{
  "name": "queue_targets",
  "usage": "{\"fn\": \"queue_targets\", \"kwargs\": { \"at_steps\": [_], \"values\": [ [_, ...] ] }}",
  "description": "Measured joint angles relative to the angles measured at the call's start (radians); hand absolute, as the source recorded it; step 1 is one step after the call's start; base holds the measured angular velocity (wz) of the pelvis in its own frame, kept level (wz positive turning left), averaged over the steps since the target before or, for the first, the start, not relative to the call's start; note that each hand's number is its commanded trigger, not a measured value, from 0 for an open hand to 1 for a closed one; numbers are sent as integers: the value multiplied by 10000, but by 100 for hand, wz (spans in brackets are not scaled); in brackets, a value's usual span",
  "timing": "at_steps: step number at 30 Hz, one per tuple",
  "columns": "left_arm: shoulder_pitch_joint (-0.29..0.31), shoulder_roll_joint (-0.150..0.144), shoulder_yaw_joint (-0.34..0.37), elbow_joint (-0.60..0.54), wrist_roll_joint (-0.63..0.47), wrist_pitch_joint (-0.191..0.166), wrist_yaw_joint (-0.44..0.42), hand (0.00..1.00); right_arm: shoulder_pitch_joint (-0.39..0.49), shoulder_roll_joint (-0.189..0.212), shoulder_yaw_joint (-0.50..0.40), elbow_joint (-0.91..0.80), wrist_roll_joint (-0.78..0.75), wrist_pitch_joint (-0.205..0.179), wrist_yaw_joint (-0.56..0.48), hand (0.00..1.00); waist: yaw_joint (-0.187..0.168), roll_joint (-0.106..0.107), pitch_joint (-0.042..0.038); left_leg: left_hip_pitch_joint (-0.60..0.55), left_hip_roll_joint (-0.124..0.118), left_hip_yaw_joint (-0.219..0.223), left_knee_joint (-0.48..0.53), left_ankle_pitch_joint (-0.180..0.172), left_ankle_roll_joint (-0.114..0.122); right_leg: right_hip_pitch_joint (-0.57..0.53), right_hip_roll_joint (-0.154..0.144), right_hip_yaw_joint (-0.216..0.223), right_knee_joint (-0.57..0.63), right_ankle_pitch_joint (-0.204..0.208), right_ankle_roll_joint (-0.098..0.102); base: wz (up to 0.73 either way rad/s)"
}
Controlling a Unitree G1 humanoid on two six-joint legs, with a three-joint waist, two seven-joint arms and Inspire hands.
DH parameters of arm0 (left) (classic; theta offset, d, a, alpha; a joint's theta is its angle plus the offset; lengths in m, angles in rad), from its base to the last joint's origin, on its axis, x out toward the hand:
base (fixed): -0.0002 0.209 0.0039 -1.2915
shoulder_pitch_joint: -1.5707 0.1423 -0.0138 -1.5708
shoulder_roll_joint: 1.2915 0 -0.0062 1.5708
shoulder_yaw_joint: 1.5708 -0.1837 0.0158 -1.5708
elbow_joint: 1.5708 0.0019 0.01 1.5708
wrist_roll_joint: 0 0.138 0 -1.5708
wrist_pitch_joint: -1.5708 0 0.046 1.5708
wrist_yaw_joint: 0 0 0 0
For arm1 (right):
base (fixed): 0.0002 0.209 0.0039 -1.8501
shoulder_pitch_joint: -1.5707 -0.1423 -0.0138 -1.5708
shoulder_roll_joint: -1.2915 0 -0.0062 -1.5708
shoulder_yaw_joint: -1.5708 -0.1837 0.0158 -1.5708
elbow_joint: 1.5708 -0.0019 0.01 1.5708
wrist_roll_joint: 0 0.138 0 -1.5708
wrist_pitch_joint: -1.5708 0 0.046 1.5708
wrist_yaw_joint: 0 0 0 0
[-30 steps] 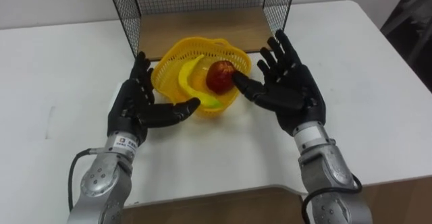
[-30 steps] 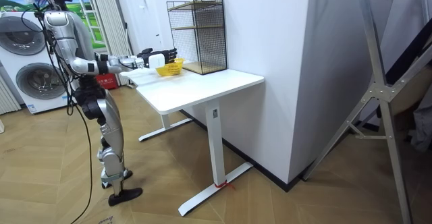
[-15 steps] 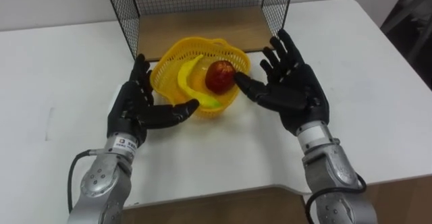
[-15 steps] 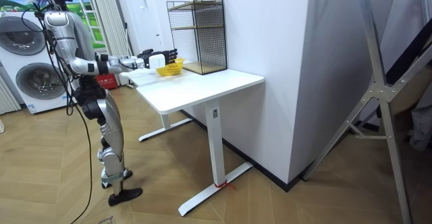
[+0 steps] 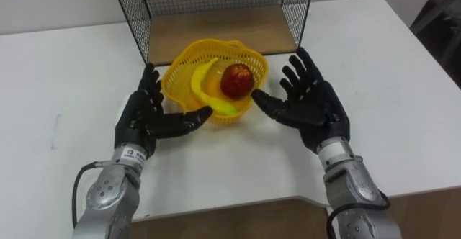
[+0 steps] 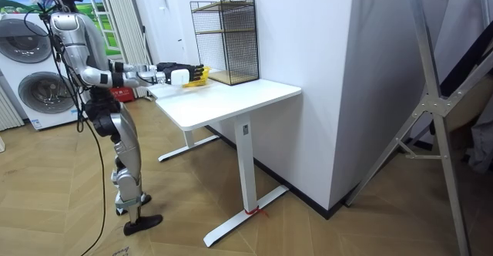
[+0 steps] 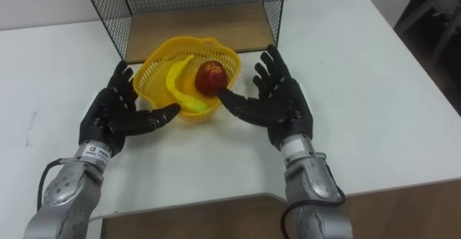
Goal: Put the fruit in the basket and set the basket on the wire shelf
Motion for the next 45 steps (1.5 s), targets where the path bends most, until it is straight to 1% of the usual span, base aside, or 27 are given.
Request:
{"fn": "queue_targets", "kwargs": {
  "at_steps": [2,5,10,12,17,21,24,25,30,31,35,36,38,39,42,43,44,45],
  "values": [
    [-77,2,-1,42,-7,8,2,0,-22,16,-9,213,61,130,-12,0,-4,-29,-18,-25,7,-5,0,0,0,-28,6,-9,-3,5,-7,0],
    [-78,-9,-1,47,-3,57,3,0,-140,56,-21,537,56,285,-44,0,-22,-40,-24,-31,10,-4,-1,0,0,-33,18,-18,-6,11,-11,0],
    [-81,-25,8,112,17,359,2,0,-413,143,-28,1065,6,532,-72,0,-18,-114,-66,-28,23,-22,-2,0,0,-28,18,7,-12,16,-21,0],
    [-99,-49,54,116,91,419,2,0,-559,147,-28,1076,-150,637,-106,0,-10,-144,-58,-44,23,-37,-2,0,0,-37,14,-22,-15,20,-25,0],
    [-549,-98,50,191,225,655,1,0,-1108,182,-18,1092,-668,726,-112,0,10,-224,-51,-65,31,-92,-3,1,-1,-30,5,-66,-19,41,-37,4],
    [-777,-97,50,191,230,731,2,0,-1330,233,-18,1092,-769,858,-114,0,9,-235,-48,-73,26,-95,-5,1,-1,-37,-5,-102,-21,45,-34,0],
    [-881,-98,61,191,227,862,1,0,-1444,252,-26,1092,-772,927,-116,0,4,-255,-47,-92,26,-119,-5,1,-1,-40,-6,-121,-24,45,-34,1],
    [-915,-98,66,188,227,894,1,0,-1517,244,-34,1092,-765,1004,-131,0,-7,-277,-39,-112,26,-151,-5,1,-2,-50,-7,-148,-27,45,-34,8],
    [-1038,-108,-3,189,157,973,4,0,-1637,232,11,1091,-881,1082,-213,0,76,-407,-36,-131,34,-257,-11,3,-5,-47,-4,-229,-28,45,-34,6],
    [-1125,-111,-19,192,33,1014,8,0,-1711,201,13,1105,-1059,1083,-238,0,82,-455,-17,-143,33,-311,-13,3,-5,-47,-5,-252,-24,45,-34,7],
    [-1364,-164,-90,228,-6,1047,8,0,-1917,154,9,1289,-1273,1105,-382,0,272,-650,-13,-38,46,-369,-70,3,-5,23,20,-232,-19,45,-34,1],
    [-1365,-166,-91,251,-6,1047,8,0,-1917,155,11,1294,-1288,1107,-391,0,278,-663,-15,-6,50,-404,-93,3,-5,49,27,-247,-20,45,-34,7],
    [-1408,-172,-93,397,-6,1048,7,0,-1917,153,11,1299,-1415,1107,-412,0,274,-709,11,65,49,-568,-100,3,-5,135,30,-294,-20,44,-34,9],
    [-1409,-173,-92,429,-6,1051,7,0,-1929,153,11,1299,-1485,1107,-418,0,296,-739,9,83,50,-588,-101,3,-5,160,36,-290,-23,44,-34,4],
    [-1409,-180,-95,428,-3,1051,7,0,-1953,156,34,1298,-1488,1108,-444,0,319,-745,10,112,52,-675,-113,3,-5,159,40,-303,13,44,-34,-1],
    [-1409,-174,-91,429,-14,1051,8,0,-1953,156,45,1298,-1557,1108,-444,0,319,-744,10,153,54,-885,-116,3,-5,148,48,-403,73,44,-33,-6],
    [-1409,-175,-93,432,-27,1052,9,0,-1953,154,48,1304,-1631,1108,-443,0,312,-714,29,220,76,-1211,-118,4,-5,86,67,-576,270,42,-32,-6],
    [-1408,-183,-145,447,-56,1052,9,0,-1956,153,48,1324,-1654,1109,-443,0,315,-684,55,276,94,-1410,-121,4,-5,5,87,-633,393,29,-27,-8]
  ]
}}
